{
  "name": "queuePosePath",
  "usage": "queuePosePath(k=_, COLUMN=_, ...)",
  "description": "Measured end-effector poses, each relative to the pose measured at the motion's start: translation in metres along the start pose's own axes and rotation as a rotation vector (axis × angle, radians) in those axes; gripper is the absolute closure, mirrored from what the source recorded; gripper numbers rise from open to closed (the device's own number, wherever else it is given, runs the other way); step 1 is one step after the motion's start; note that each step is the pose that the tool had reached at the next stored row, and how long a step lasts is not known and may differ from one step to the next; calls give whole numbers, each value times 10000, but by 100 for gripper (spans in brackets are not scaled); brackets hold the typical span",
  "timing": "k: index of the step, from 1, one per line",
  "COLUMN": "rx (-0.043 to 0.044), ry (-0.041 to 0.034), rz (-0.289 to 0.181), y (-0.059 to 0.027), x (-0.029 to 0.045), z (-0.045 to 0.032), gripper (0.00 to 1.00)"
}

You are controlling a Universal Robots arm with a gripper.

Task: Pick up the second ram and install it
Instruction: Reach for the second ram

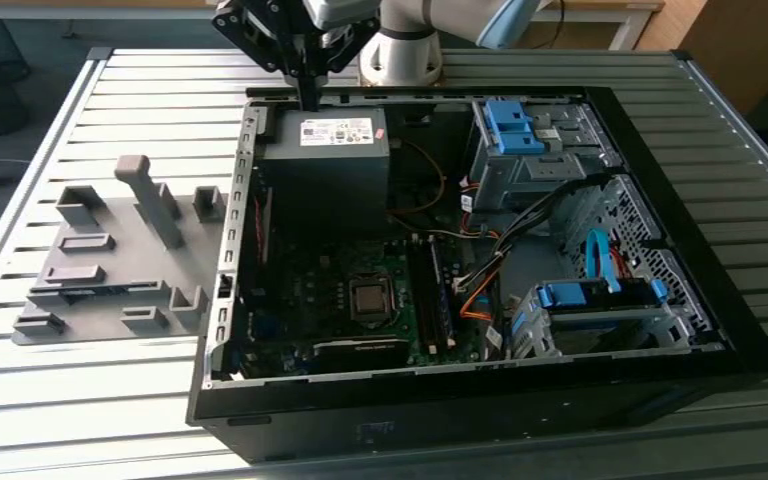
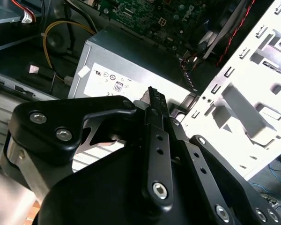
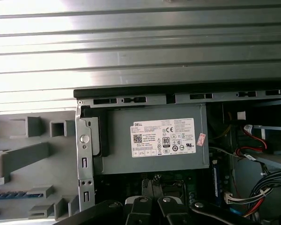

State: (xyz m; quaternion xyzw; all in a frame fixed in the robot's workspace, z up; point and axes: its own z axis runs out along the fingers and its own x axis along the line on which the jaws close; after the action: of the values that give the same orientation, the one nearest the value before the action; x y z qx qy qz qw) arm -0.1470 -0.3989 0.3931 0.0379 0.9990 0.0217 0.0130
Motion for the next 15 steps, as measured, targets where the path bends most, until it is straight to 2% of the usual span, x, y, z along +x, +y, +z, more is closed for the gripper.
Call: queuePosePath(k=15, rx=0, ry=0, rz=-1, y=-3, x=41, z=-1, gripper=89)
